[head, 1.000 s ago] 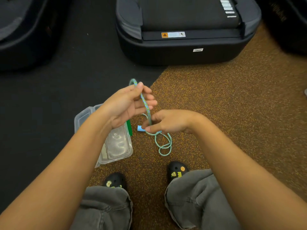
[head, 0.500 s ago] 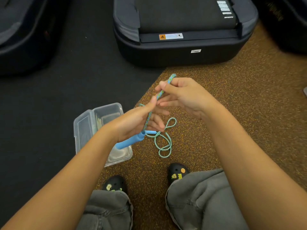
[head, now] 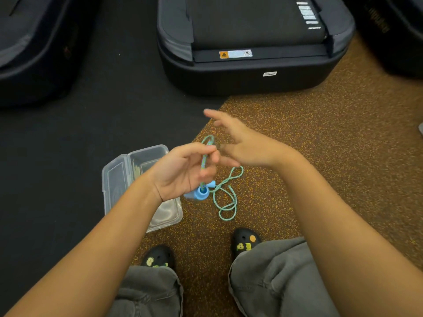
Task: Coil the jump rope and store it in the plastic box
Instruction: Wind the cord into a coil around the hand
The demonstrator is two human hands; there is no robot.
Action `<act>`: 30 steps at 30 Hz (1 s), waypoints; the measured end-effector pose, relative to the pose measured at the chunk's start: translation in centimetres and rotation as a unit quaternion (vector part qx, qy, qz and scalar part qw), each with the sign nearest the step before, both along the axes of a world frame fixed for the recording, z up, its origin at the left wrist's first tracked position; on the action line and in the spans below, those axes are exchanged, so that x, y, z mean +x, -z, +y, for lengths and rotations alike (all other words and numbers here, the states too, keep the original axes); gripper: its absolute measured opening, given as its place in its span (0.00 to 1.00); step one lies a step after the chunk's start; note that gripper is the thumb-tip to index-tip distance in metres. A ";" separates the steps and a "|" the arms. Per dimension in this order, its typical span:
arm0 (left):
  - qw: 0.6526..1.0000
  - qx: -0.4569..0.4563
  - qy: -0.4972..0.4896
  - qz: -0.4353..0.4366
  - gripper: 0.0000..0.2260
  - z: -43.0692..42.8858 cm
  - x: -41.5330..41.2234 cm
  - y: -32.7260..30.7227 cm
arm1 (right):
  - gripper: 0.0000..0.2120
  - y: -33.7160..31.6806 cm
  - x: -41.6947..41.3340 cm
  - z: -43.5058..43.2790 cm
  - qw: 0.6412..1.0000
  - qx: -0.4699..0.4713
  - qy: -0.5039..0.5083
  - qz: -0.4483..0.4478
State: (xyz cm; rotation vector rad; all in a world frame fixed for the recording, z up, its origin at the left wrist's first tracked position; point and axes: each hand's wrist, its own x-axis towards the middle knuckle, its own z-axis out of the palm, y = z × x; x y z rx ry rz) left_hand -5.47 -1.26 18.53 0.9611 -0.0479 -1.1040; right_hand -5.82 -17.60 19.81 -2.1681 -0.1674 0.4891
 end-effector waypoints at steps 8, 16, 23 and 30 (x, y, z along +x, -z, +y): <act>0.999 -0.029 0.035 -0.002 0.16 0.4 0.2 0.0 | 0.11 0.8 0.3 0.2 0.994 -0.073 -0.081 0.010; 0.984 -0.082 -0.151 0.051 0.18 0.7 1.1 -0.5 | 0.11 0.8 -0.1 0.7 0.993 -0.108 -0.047 0.025; 0.953 -0.053 -0.297 0.025 0.18 0.9 2.0 0.4 | 0.15 0.1 -0.8 1.7 0.975 -0.173 -0.130 0.040; 0.958 0.128 -0.227 -0.121 0.18 0.0 1.2 1.0 | 0.16 -0.2 -1.7 3.1 0.966 -0.177 -0.189 -0.010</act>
